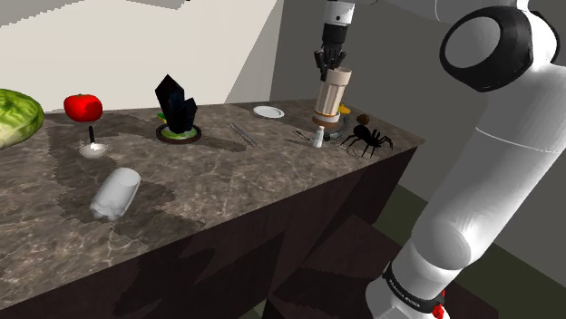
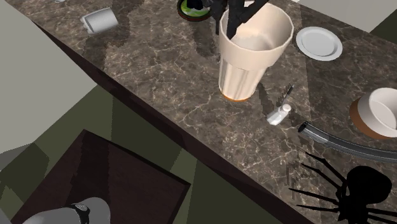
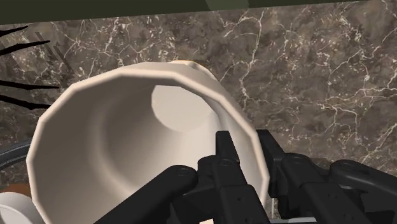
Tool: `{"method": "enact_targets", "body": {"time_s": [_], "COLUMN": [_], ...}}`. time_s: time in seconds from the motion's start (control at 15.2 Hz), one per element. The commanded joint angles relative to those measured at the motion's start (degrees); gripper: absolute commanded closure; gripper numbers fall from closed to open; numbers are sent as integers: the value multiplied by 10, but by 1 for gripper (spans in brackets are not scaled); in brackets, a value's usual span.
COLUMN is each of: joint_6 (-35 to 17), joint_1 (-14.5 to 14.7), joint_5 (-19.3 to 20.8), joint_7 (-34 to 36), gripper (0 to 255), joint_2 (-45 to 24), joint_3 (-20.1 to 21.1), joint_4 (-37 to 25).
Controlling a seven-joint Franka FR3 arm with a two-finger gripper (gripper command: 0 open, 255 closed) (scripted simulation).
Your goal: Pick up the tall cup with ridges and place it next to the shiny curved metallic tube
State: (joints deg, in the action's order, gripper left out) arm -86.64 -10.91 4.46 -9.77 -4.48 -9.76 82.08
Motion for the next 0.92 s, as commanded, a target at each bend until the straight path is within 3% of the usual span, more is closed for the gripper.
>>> {"method": "enact_targets", "body": {"time_s": [0.0,0.46,0.86], "joint_6": [1,11,43], "joint_1": [-16,-77,-145], "joint_5": [-4,-26,-59], "joint_7": [-29,-126,-208], "gripper": [255,255,255], "joint_2": [-16,-77,-165], "joint_3": [-13,-53,-78], "joint_4": [-20,-97,-219]}}
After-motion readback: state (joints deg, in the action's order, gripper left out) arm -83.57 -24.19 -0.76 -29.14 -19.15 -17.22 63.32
